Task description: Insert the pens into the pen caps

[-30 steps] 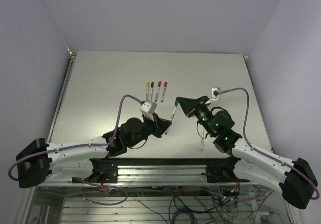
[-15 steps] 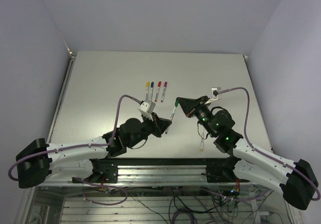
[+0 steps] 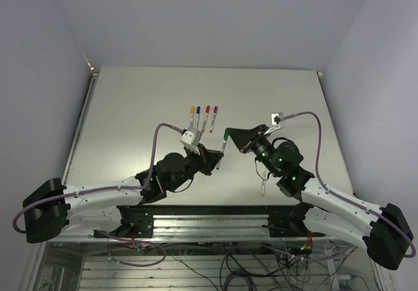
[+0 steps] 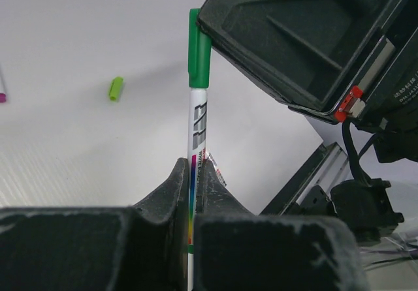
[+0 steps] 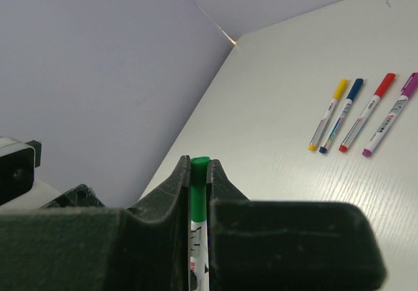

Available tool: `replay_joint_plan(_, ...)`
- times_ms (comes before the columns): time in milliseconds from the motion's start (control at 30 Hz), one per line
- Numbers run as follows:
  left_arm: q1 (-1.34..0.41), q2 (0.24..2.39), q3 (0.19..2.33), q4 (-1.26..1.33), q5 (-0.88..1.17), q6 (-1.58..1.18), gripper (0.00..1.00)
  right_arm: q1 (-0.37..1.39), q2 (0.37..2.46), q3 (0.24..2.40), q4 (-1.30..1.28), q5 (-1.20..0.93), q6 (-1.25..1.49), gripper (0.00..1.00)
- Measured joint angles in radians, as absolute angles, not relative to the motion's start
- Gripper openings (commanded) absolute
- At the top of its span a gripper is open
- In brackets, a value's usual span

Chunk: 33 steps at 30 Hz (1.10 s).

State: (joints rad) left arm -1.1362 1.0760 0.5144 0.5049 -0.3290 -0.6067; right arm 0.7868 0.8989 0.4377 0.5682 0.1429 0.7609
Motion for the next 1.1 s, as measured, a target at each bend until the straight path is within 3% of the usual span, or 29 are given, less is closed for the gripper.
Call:
replay_joint_plan(533, -1.131, 1.182, 0.66, 0.371, -0.362, -0.479, 0.07, 0.786, 0.889, 0.446, 0.502, 0.207, 0.767, 0.0)
replay_joint_plan(1100, -1.066, 1.24, 0.68, 0.292, -0.311, -0.45, 0.07, 0.876, 0.963, 0.467, 0.459, 0.371, 0.777, 0.0)
